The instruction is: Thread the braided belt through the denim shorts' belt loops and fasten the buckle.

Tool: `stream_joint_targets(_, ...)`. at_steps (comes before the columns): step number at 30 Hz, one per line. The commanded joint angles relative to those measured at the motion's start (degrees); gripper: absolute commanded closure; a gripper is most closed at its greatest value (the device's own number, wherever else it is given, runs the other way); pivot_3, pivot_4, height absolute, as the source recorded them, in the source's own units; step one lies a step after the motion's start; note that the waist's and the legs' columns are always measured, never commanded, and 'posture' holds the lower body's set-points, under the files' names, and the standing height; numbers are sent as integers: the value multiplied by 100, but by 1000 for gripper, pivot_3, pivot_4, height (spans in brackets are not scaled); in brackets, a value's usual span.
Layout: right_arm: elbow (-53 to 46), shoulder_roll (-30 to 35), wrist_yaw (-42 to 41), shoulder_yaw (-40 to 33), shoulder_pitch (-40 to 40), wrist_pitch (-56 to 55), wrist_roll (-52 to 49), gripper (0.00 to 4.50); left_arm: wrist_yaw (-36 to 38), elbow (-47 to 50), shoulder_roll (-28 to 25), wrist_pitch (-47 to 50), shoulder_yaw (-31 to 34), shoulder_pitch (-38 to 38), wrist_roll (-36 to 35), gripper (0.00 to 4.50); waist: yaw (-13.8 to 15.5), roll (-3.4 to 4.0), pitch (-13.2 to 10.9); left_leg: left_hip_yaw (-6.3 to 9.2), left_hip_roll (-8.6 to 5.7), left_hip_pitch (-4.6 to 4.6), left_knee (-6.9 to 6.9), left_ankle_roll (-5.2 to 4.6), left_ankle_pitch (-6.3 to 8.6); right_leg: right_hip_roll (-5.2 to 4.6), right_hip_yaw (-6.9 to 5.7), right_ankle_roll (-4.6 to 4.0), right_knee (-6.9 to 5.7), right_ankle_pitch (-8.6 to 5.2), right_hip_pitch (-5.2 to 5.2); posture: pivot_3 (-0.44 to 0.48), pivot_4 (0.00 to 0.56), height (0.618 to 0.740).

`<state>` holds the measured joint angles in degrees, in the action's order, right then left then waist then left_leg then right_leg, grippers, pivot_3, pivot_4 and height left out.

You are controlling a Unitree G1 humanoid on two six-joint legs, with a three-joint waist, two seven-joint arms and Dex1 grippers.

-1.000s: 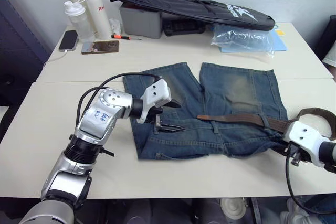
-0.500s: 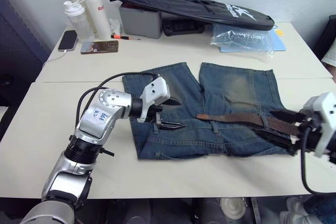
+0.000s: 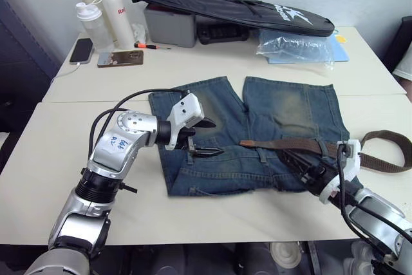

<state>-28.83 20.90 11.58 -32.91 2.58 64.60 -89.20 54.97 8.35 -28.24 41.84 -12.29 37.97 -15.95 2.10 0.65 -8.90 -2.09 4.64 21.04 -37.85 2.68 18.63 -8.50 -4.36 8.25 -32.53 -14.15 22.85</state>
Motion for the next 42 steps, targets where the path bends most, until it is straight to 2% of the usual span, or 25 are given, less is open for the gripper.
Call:
stream_joint_targets(1, 413, -95, 397, 200, -208, -668, -483, 56, -68, 253, -74, -6, 71, 43, -65, 0, -48, 1, 0, 0, 0, 1, 0, 0, 0, 0, 0, 0, 1, 0, 0, 0, 150, 740)
stream_joint_targets(12, 1031, -220, 436, 802, -728, -1232, -385, 56, -175, 307, -81, 48, 74, 57, -71, 0, -77, 3, -1, -1, 0, 2, 9, -1, 0, 0, 0, 2, 2, 1, 7, 0, 150, 740)
stream_joint_targets(17, 1467, -396, 549, 1220, -1011, -1365, -64, 56, -247, 336, -85, 61, 56, 45, -50, 0, -76, 5, -2, -2, 0, 6, 12, -1, -1, 1, 0, 2, -1, 1, 17, 0, 150, 740)
stream_joint_targets(23, 1918, -628, 730, 1365, -1146, -1591, 299, 56, -304, 372, -138, 47, 55, 1, -12, 0, -82, 5, -1, -3, 0, 5, 13, -1, -1, 1, 1, 2, -2, 1, 17, 0, 150, 740)
stream_joint_targets(25, 2051, -688, 755, 1396, -1141, -1652, 376, 547, -337, 399, -134, 68, 63, -17, -25, 0, -85, 1, 1, -3, 1, 4, 16, -1, -1, 1, 1, 2, -2, 1, 17, 0, 150, 740)
stream_joint_targets(26, 2093, -731, 770, 1394, -1139, -1684, 403, 1042, -351, 414, -133, 78, 62, -22, -33, 0, -84, 1, 1, -3, 1, 3, 16, -1, -2, 1, 1, 2, -2, 1, 17, 0, 150, 740)
stream_joint_targets(29, 2137, -814, 769, 1376, -1114, -1734, 377, 1956, -380, 423, -132, 79, 58, -29, -42, 0, -80, -1, 3, -3, 1, 4, 16, -1, -2, 1, 1, 2, -2, 1, 17, 0, 150, 740)
stream_joint_targets(30, 2137, -818, 765, 1350, -1112, -1757, 335, 2603, -386, 420, -130, 77, 55, -27, -43, 0, -82, -1, 3, -3, 1, 4, 16, 0, -2, 1, 1, 2, -2, 1, 17, 0, 150, 740)
stream_joint_targets(31, 2123, -800, 746, 1308, -1119, -1783, 303, 3050, -389, 411, -128, 70, 51, -23, -42, 0, -84, -1, 3, -3, 1, 4, 16, 0, -2, 1, 1, 2, -2, 1, 17, 0, 150, 740)
stream_joint_targets(32, 2087, -764, 668, 1277, -1127, -1803, 313, 3241, -390, 402, -128, 62, 49, -22, -43, 0, -87, -1, 3, -3, 2, 4, 16, 0, -2, 1, 1, 2, -2, 1, 17, 0, 150, 740)
stream_joint_targets(35, 1784, -749, 676, 1120, -1178, -1893, -27, 4410, -382, 362, -121, 27, 22, -13, -43, 0, -91, -11, 9, -3, 3, 1, 21, -1, -2, 3, 1, 2, -2, 1, 17, 0, 150, 740)
stream_joint_targets(42, 1520, -431, 538, 474, -998, -2035, -1105, 4410, -331, 268, -80, -50, -62, 55, -31, 0, -69, 0, 2, -3, 3, 7, 20, 0, -2, 3, 1, 2, 0, 1, 19, 0, 150, 740)
